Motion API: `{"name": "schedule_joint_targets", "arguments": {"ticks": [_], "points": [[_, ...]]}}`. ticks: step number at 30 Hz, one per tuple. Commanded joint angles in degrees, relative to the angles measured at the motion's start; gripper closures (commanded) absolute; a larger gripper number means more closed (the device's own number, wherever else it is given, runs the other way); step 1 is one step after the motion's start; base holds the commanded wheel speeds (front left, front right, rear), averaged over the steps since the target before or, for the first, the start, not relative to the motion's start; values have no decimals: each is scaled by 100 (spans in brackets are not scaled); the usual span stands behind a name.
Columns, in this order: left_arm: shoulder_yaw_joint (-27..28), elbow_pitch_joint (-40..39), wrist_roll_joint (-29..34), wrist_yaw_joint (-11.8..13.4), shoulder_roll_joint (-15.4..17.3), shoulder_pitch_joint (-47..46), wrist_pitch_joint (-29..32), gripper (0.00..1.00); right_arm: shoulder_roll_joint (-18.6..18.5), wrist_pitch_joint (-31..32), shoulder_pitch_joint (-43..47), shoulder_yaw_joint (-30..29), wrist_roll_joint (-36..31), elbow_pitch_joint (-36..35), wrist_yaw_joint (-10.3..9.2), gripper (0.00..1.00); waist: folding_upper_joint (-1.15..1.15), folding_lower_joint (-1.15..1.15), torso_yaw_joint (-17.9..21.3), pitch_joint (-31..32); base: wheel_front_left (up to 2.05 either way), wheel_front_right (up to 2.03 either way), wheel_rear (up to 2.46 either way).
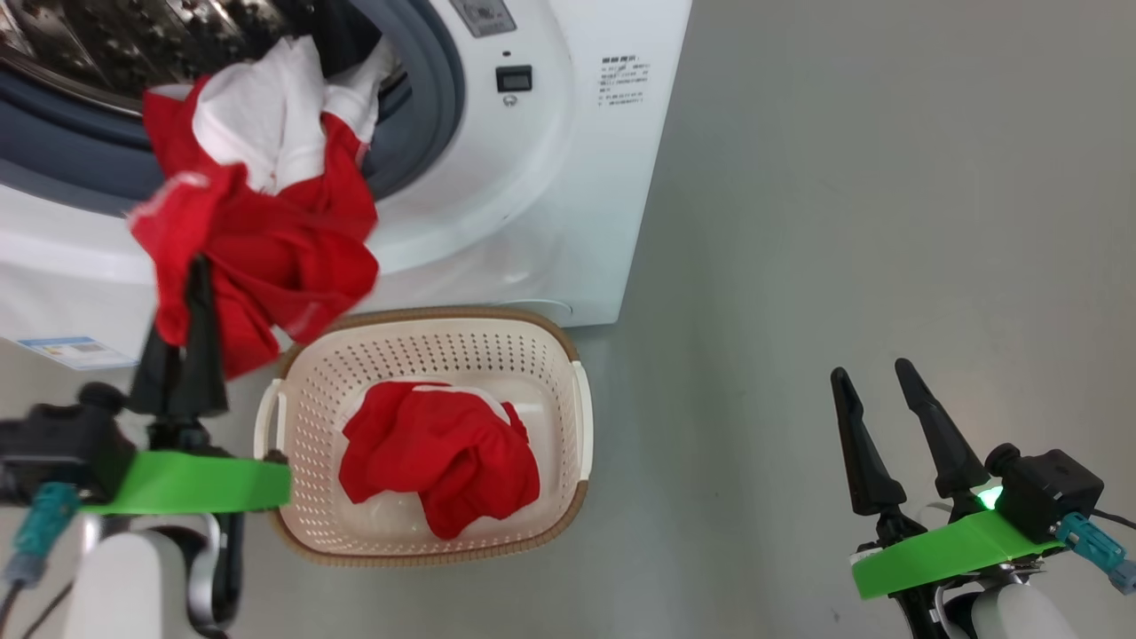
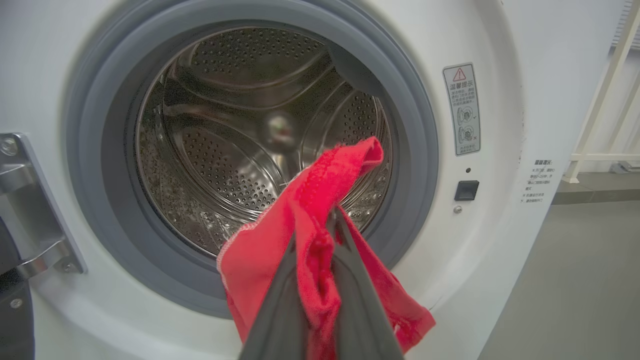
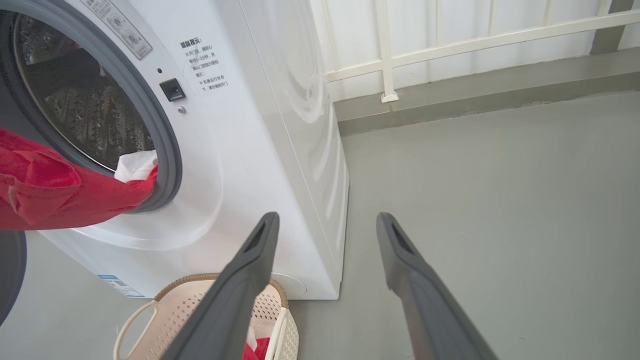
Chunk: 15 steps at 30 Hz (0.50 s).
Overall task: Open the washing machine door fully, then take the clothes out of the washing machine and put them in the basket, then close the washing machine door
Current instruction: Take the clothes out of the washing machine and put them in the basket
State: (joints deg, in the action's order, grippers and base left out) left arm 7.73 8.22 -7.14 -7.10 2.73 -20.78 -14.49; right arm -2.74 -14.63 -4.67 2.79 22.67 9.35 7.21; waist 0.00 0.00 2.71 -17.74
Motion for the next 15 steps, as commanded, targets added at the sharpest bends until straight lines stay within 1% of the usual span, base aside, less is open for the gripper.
{"name": "schedule_joint_targets", "arguments": {"ticks": [1,9,13,15], "points": [[85,-3,3,-27,93,82,-51,100,-14,-37,-108,150,-80,-162,28,0,0,0,17,-88,0,0,0],[-183,813,6,-35,54,30,-51,100,-14,-37,-275,198,-17,-199,28,0,0,0,54,-476,0,0,0],[-213,1342,46,-36,80,-156,-51,100,-14,-37,-392,221,4,-238,28,0,0,0,89,-726,0,0,0],[-229,1484,34,-37,90,-226,-51,100,-14,-37,-424,222,4,-247,28,0,0,0,92,-797,0,0,0]]}}
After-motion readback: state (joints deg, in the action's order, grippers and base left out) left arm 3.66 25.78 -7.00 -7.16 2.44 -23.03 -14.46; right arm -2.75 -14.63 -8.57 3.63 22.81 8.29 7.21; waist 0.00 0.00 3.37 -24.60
